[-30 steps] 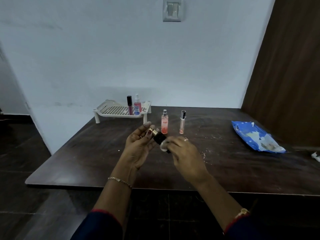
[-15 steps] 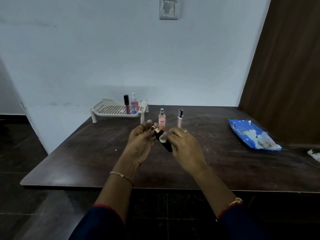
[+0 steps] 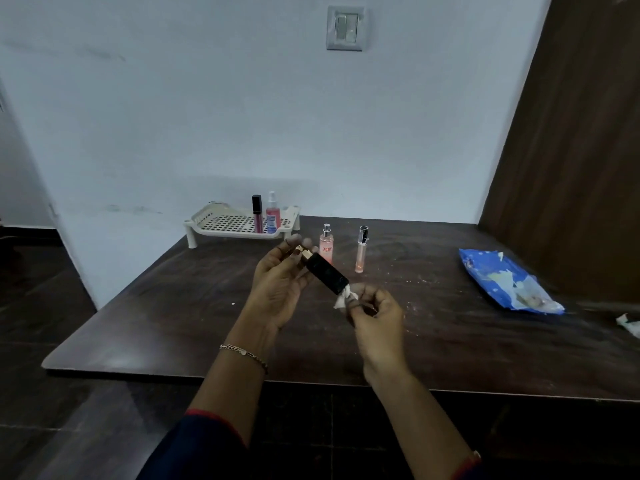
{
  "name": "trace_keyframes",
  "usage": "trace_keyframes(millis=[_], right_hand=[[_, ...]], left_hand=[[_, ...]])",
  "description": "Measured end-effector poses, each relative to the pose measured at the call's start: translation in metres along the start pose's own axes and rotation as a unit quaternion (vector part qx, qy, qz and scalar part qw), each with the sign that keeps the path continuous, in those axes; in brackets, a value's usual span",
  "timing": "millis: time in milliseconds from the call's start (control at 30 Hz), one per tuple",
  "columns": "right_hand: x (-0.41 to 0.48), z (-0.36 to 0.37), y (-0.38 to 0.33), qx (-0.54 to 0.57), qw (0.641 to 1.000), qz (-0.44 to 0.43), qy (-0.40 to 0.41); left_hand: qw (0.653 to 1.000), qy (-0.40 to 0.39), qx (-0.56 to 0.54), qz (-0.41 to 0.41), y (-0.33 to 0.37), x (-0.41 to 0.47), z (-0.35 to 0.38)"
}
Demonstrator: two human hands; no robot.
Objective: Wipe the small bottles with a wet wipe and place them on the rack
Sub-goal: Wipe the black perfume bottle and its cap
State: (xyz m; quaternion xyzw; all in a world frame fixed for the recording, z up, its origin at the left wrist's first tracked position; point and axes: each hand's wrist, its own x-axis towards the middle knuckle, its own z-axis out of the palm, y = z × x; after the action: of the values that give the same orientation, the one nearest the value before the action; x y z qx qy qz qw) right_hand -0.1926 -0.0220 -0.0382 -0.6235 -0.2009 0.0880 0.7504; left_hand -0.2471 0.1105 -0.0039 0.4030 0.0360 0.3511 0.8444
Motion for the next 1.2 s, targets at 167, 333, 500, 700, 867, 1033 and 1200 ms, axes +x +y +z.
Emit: trace_keyframes(millis=[167, 333, 500, 700, 867, 1033, 1200], right_hand=[[-0.006, 0.010, 0.000, 0.015, 0.998, -0.046, 0.030], [-0.005, 0.009, -0.002, 0.006, 0.996, -0.079, 0.034], [0.004, -0.003, -0.010, 0.019, 0.996, -0.091, 0.014], [0.019, 0.001, -0.034, -0.051, 0.981, -0.187, -0.020], [0.021, 0.014, -0.045, -0.273, 0.892, -0.345, -0.102], [0.013, 0.005, -0.031, -0.344, 0.848, -0.376, -0.142], [0.018, 0.000, -0.026, -0.372, 0.839, -0.347, -0.193]], left_hand=[[1.000, 0.013, 0.021, 0.018, -0.004, -0.007, 0.008], [0.998, 0.010, 0.043, 0.034, -0.007, -0.015, 0.010], [1.000, 0.008, -0.013, 0.019, -0.004, -0.014, 0.003], [1.000, -0.009, -0.025, -0.010, -0.007, -0.015, -0.002], [0.999, -0.028, -0.016, -0.017, -0.010, -0.016, 0.001], [1.000, 0.001, -0.027, -0.016, -0.001, -0.012, -0.006], [0.998, 0.061, -0.014, -0.011, 0.010, -0.006, -0.012]])
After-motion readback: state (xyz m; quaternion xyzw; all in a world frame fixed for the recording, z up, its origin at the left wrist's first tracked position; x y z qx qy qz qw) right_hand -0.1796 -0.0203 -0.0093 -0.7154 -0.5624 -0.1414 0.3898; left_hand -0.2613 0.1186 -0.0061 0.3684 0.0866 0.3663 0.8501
